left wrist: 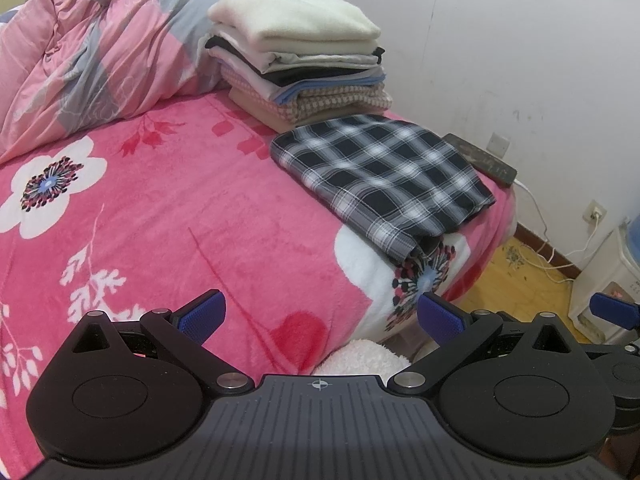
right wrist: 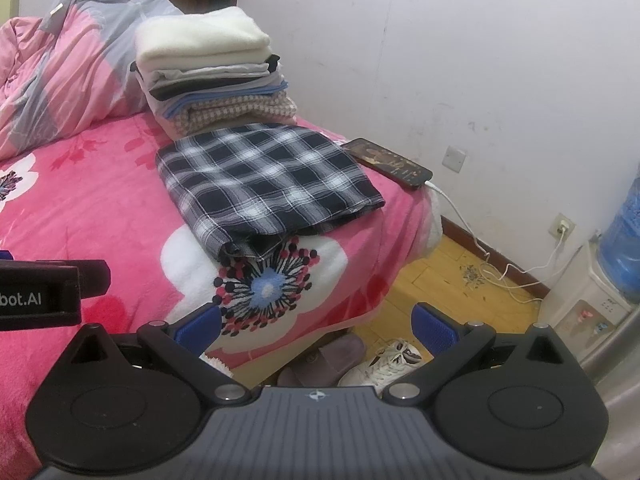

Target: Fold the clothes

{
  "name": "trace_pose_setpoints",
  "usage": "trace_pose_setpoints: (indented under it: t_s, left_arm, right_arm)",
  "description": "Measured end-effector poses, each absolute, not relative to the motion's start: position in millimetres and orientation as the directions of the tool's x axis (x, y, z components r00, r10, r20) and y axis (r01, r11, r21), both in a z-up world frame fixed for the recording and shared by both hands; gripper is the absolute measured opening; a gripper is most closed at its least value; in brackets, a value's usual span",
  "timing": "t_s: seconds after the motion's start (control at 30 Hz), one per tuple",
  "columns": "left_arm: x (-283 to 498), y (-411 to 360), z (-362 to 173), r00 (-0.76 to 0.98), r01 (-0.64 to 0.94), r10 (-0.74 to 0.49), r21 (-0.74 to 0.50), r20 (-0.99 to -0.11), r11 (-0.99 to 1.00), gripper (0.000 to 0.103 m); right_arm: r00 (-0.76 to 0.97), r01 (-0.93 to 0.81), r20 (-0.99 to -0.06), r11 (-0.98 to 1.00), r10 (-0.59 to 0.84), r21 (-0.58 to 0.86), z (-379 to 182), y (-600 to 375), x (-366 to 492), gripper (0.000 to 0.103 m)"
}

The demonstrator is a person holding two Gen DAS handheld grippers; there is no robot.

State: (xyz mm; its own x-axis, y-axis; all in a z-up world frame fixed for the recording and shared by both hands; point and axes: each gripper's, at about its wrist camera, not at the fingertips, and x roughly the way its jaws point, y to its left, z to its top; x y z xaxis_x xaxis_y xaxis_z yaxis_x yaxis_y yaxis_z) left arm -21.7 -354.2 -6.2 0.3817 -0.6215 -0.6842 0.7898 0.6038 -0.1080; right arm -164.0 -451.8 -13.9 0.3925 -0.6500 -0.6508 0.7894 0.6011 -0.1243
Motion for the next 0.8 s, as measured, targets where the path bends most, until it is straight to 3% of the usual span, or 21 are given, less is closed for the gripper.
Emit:
trace_pose_setpoints:
  t_s: [0.8]
  left_arm:
    - [-21.7, -353.0, -6.5, 0.384, 0.787, -0.619, -0.107, -0.685, 0.608, 0.103]
  right_arm:
    - [0.391, 0.787, -0.653, 0.603, -0.648, -0.128, -13.8, -450.9, -163.0, 0.103]
